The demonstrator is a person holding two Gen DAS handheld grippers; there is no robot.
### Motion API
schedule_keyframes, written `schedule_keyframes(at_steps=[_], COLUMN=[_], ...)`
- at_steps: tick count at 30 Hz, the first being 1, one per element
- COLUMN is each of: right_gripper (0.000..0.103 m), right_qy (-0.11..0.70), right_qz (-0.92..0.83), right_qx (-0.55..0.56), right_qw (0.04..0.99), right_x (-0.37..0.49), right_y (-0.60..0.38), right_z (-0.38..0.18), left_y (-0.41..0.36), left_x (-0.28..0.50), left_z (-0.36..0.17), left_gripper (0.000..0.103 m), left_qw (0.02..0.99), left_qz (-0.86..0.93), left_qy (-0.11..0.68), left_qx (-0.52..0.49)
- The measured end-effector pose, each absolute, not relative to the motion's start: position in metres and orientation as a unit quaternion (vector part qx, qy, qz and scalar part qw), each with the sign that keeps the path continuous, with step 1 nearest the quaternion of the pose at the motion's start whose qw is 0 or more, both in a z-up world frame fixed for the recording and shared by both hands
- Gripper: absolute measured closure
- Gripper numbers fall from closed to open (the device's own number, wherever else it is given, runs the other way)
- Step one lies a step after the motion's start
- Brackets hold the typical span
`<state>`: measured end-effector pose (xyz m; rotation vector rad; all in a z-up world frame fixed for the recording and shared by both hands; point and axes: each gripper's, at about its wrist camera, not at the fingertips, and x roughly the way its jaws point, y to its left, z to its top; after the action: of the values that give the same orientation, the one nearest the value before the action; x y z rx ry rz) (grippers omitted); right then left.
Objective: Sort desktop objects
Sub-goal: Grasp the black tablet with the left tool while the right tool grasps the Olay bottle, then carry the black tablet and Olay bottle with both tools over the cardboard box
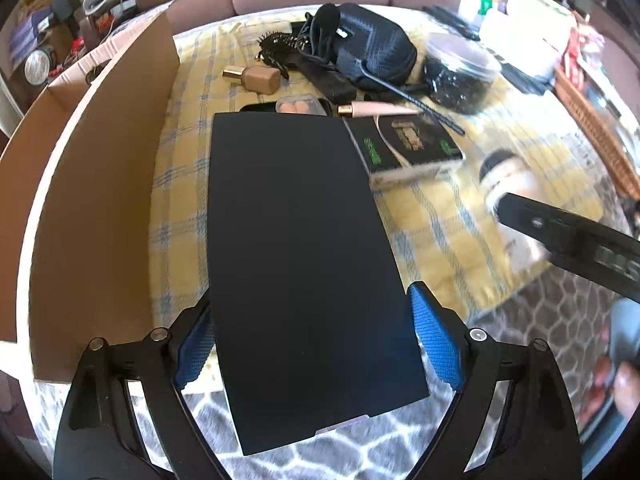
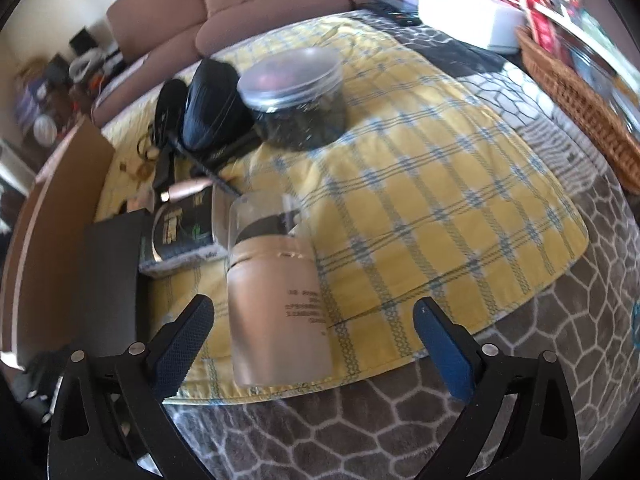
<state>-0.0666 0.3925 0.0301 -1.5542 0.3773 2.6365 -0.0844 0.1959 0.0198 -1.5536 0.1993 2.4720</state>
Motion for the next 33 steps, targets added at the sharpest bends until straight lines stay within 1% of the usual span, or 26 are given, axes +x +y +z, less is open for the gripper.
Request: schedule_keyframes(at_steps=[2,3,5,6,7,8,9,10,11,13,19,25,31,33], right_gripper=[0.017,0.028,0.032,0.039,0.049,0.055,0.055,0.055,0.055,0.055,0.055,0.055,0.055,0.055], right_qy=[0.095,0.089,0.078,0.077,0.080,0.090,0.098,0.102,0.104,0.110,0.166,0.233,0.264,0.260], right_qz=[0.853,0.852,0.855,0.856,0.858,0.859,0.859,0.858,0.857,0.857,0.859,0.863,0.874,0.878], right_qx=[-0.513,-0.515,-0.513,-0.511,-0.508,-0.504,-0.503,-0.504,-0.505,-0.504,-0.484,-0.447,-0.402,-0.393], right_qw=[0.028,0.023,0.022,0.021,0.017,0.009,0.007,0.006,0.002,-0.002,-0.016,-0.041,-0.071,-0.077], right_x=[-0.069,-0.070,-0.069,-0.069,-0.068,-0.067,-0.066,-0.065,-0.064,-0.064,-0.057,-0.047,-0.031,-0.027], right_y=[0.384,0.383,0.380,0.379,0.379,0.381,0.382,0.382,0.384,0.386,0.399,0.414,0.417,0.411], right_z=[0.025,0.023,0.021,0.021,0.022,0.024,0.025,0.024,0.023,0.024,0.033,0.052,0.081,0.092], left_y=[0.198,0.200,0.207,0.210,0.211,0.209,0.207,0.205,0.203,0.196,0.183,0.181,0.169,0.159], left_x=[-0.088,-0.091,-0.099,-0.102,-0.104,-0.107,-0.110,-0.111,-0.113,-0.113,-0.104,-0.093,-0.090,-0.089], left_z=[0.019,0.018,0.014,0.012,0.009,0.008,0.007,0.006,0.006,0.006,0.021,0.052,0.090,0.106], left_gripper=[0.015,0.015,0.010,0.008,0.005,0.006,0.006,0.012,0.013,0.014,0.014,0.016,0.016,0.016], left_qw=[0.099,0.095,0.085,0.082,0.078,0.077,0.079,0.081,0.088,0.099,0.125,0.161,0.194,0.203], left_qz=[0.839,0.838,0.836,0.834,0.834,0.834,0.833,0.833,0.833,0.832,0.834,0.838,0.839,0.840], left_qy=[0.077,0.083,0.100,0.108,0.113,0.107,0.099,0.094,0.087,0.075,0.036,0.008,-0.032,-0.048], left_qx=[-0.529,-0.531,-0.533,-0.534,-0.534,-0.535,-0.538,-0.540,-0.539,-0.541,-0.536,-0.522,-0.507,-0.500])
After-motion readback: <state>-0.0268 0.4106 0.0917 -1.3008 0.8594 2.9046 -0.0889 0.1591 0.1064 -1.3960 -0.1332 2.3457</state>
